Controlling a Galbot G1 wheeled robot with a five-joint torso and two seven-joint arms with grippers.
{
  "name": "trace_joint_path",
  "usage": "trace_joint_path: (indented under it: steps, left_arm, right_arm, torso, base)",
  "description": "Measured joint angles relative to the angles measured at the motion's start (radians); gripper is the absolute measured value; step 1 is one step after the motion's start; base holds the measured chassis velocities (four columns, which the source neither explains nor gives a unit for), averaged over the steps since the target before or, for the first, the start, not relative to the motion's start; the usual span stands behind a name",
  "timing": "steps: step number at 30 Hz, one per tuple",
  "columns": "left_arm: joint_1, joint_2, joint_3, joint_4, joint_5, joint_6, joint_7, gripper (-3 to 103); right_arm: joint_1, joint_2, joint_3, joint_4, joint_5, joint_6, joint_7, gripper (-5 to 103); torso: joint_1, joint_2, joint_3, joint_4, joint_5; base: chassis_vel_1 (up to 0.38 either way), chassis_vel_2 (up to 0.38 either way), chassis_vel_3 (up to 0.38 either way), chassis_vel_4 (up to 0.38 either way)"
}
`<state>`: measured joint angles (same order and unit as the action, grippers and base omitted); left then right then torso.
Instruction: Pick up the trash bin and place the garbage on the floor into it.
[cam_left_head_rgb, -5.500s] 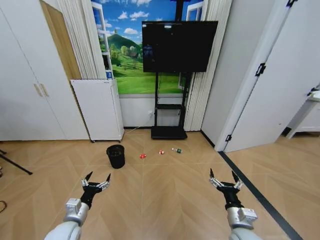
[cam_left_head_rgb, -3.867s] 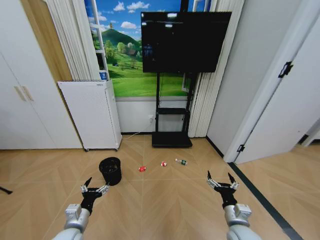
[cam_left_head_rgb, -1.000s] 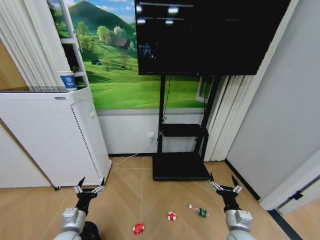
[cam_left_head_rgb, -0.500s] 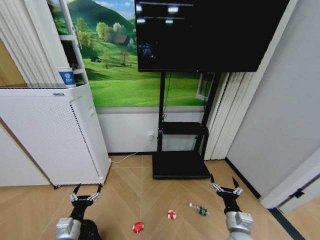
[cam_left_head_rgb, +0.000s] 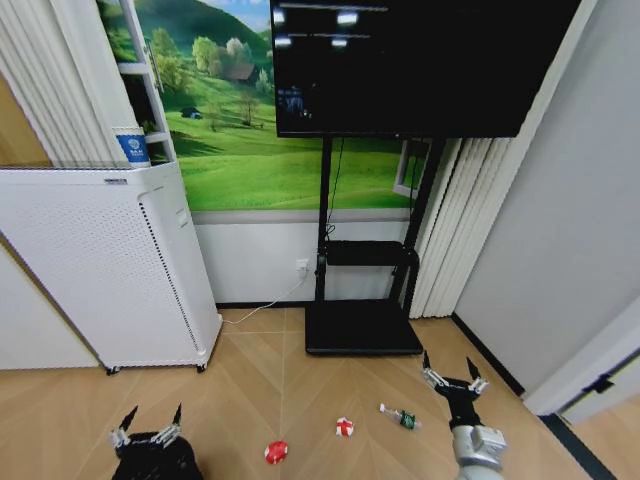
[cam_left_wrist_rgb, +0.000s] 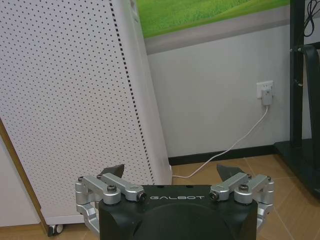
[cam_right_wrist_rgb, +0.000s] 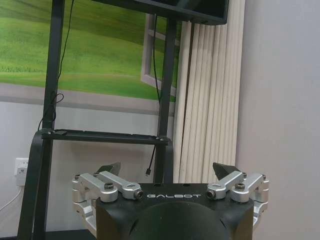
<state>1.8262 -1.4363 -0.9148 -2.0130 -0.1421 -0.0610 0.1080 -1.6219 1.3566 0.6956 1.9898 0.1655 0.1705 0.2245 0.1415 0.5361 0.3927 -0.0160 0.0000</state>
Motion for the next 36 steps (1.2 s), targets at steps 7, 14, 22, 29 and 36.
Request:
trace_joint_path:
  steps: [7, 14, 22, 29, 36]
  left_arm:
    - [0.001, 0.0, -0.004, 0.005, -0.021, -0.013, 0.003, 100]
    - [0.057, -0.017, -0.095, 0.061, -0.076, -0.131, 0.002, 99]
    - [0.02, -0.012, -0.048, -0.006, -0.034, -0.148, -0.023, 99]
    - [0.043, 0.007, -0.048, -0.071, -0.052, -0.125, -0.014, 99]
    - [0.049, 0.001, -0.041, -0.054, -0.059, -0.13, -0.002, 99]
  right_arm:
    - [0.003, 0.0, -0.001, -0.003, 0.0, 0.0, 0.0, 100]
    - [0.021, -0.001, -0.014, -0.027, 0.002, -0.001, 0.001, 100]
    - [0.011, 0.0, -0.008, -0.018, 0.002, 0.005, 0.001, 100]
    - [0.005, 0.009, -0.006, -0.017, -0.005, 0.005, 0.005, 100]
    - [0.002, 0.016, -0.007, -0.018, -0.008, 0.005, 0.014, 100]
  torso:
    - [0.0, 0.001, 0.001, -0.0004, -0.0003]
    - [-0.004, -0.011, -0.008, 0.0008, -0.0004]
    - [-0.007, -0.017, -0.01, -0.0001, 0.0002]
    - [-0.007, -0.016, -0.01, -0.0001, 0.0001]
    - [-0.006, -0.015, -0.009, 0.0, -0.0003]
  base:
    - [0.0, 0.0, 0.0, 0.0]
    - [0.022, 0.015, 0.001, 0.019]
    - [0.0, 0.0, 0.0, 0.0]
    - [0.0, 0.0, 0.0, 0.0]
    - [0.0, 0.0, 0.0, 0.0]
